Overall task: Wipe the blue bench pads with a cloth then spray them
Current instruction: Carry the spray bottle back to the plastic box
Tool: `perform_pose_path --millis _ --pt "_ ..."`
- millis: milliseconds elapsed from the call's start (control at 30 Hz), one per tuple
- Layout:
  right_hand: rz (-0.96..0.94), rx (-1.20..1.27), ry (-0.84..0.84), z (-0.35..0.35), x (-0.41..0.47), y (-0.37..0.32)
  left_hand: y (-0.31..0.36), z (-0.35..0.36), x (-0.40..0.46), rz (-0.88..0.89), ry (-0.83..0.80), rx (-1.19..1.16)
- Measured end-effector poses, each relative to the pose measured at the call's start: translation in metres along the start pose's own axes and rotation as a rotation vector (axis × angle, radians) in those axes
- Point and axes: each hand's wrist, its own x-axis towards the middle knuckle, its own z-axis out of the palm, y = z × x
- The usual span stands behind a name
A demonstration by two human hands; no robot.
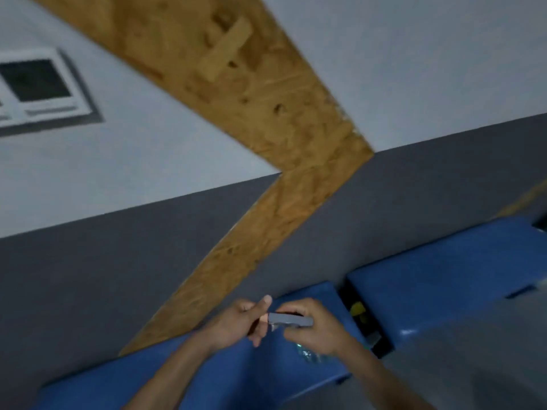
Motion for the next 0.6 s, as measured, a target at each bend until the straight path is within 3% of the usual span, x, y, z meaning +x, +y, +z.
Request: perform_pose_path --millis 300,600 --pt "0.007 -0.033 0.358 -0.218 -0.124 0.035 0.200 0.148 0.102 0.200 -0.182 0.079" --pt "0.116 0.006 0.606 -0.351 -0.197 0.090 0.307 0.261 0.221 0.418 -0.390 0.150"
